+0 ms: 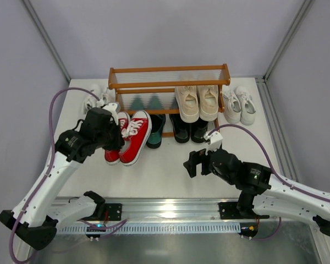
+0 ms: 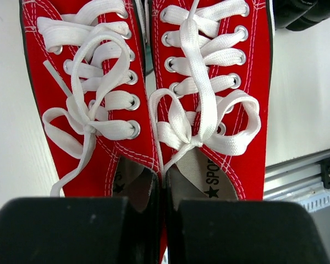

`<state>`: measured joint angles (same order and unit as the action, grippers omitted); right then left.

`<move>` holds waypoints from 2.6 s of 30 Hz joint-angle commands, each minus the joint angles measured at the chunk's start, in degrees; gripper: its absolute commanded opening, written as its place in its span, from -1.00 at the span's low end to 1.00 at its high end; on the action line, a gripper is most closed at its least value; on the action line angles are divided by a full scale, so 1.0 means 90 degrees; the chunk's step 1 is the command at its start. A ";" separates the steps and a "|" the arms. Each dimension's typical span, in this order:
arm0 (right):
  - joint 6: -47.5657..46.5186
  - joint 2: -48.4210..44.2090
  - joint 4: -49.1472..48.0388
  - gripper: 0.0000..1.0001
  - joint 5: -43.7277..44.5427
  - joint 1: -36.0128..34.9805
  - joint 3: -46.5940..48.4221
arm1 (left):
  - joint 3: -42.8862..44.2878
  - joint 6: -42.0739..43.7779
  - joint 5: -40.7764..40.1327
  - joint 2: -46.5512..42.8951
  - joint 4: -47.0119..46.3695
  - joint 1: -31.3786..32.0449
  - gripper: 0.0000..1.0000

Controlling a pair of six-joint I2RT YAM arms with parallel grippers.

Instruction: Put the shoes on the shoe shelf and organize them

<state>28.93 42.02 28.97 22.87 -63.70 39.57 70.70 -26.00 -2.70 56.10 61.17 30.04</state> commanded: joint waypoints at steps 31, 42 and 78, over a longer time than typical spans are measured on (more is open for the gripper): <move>0.0214 -0.0040 0.0746 0.99 0.0710 -0.0031 0.0593 | 0.1041 0.1462 -0.0920 0.1940 -0.3679 0.0187 -1.00; 0.0291 -0.0284 0.1039 0.99 0.0886 -0.0041 0.0613 | 0.0534 0.2048 -0.1877 0.2010 -0.5544 0.0187 -1.00; 0.0624 -0.0665 0.1439 1.00 0.1062 -0.0041 0.0359 | 0.1491 0.1912 -0.0980 0.3835 -0.6210 -0.0750 -1.00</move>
<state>33.43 36.93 42.24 30.76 -63.70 43.05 78.76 -8.69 -11.86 92.33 16.67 23.73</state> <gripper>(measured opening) 0.996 0.011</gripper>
